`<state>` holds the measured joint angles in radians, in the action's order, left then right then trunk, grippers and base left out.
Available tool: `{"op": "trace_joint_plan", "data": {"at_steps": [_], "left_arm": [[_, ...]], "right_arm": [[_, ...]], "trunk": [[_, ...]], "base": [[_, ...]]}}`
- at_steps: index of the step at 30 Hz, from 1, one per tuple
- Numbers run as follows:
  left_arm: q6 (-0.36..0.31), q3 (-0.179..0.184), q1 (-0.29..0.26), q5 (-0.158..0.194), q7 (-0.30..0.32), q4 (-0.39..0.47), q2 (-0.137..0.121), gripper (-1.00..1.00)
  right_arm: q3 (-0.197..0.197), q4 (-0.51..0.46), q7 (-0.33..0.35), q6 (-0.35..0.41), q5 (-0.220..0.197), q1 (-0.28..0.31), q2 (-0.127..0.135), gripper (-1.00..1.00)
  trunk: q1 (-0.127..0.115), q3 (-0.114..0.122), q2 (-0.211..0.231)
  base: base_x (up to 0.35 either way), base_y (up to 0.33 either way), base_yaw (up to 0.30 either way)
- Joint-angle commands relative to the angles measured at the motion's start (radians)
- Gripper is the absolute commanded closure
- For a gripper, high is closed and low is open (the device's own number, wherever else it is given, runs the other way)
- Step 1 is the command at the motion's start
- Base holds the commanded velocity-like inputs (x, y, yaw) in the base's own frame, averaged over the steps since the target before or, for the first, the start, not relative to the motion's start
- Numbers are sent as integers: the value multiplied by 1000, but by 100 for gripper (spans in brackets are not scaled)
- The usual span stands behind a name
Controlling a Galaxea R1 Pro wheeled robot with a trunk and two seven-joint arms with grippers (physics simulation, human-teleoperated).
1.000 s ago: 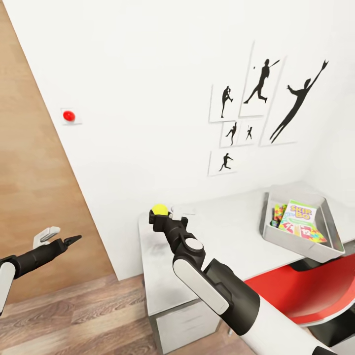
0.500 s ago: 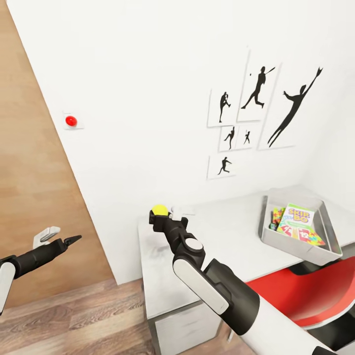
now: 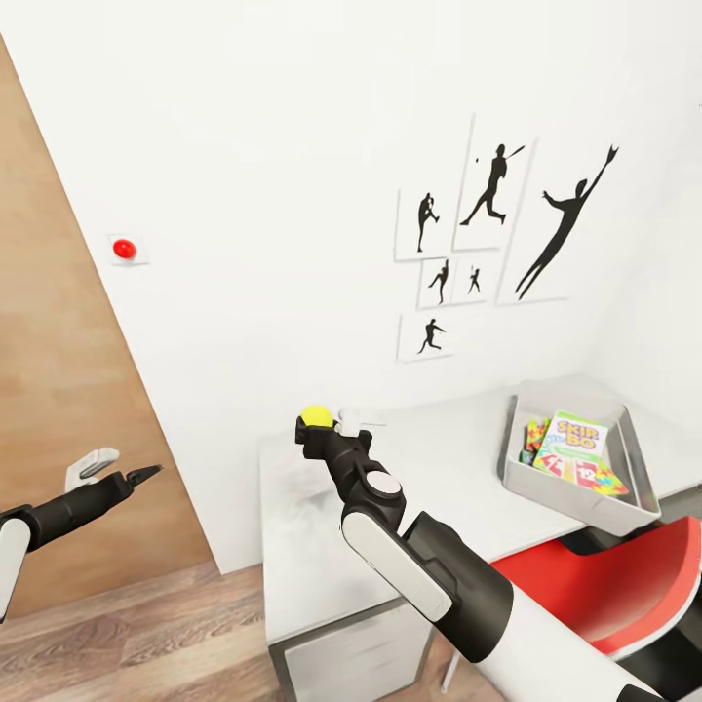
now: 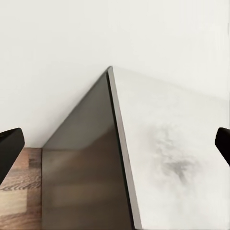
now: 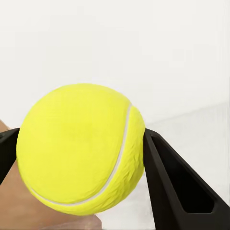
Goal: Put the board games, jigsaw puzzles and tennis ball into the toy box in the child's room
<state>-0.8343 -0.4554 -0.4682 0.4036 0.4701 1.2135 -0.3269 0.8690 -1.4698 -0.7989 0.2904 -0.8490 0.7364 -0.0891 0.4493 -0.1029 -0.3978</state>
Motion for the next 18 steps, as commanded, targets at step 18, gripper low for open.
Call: {"op": "trace_joint_plan", "data": {"at_steps": [18], "left_arm": [[-6,-2,-1,-1,2,0,1,-100]], "right_arm": [[2,-2,-5,1,-6,1,0,100]], "trunk": [[1,14,-2]], "base": [[0,-149,0]]}}
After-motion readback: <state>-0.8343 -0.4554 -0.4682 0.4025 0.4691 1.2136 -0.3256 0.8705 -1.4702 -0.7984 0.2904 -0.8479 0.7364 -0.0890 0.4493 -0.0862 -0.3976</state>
